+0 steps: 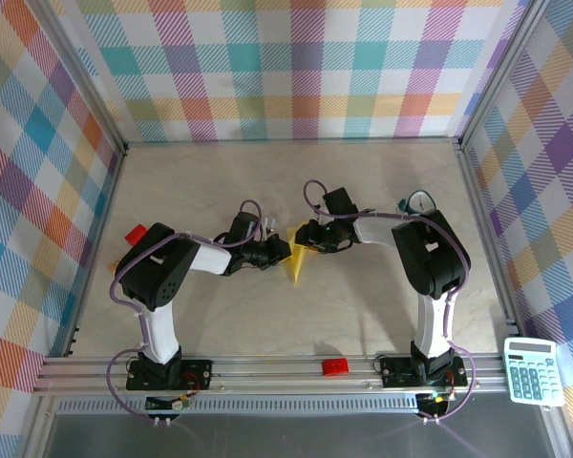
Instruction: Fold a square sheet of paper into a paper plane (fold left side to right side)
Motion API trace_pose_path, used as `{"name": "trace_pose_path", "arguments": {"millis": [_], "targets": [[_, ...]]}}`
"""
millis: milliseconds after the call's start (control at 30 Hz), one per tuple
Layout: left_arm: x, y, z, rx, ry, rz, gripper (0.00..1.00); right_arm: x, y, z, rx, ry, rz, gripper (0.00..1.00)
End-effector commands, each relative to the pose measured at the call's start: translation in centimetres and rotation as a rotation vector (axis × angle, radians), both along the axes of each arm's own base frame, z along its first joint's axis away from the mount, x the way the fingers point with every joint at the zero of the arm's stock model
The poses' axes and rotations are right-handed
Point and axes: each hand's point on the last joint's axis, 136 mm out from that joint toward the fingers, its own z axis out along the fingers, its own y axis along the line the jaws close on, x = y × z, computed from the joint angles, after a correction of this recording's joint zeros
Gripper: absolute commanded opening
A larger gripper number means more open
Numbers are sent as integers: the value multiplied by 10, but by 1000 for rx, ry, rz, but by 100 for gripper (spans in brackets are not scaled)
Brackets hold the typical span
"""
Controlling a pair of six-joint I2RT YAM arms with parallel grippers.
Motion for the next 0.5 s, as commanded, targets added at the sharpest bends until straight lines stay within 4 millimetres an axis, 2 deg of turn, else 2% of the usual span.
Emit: {"name": "trace_pose_path", "arguments": {"millis": [0,467], "targets": [[8,7,-6,38,-12,21,5,-17,-17,-37,-124,81,0,39],[-1,10,-18,65,8,-2,1,-17,-13,-33,-111,78,8,39]]}}
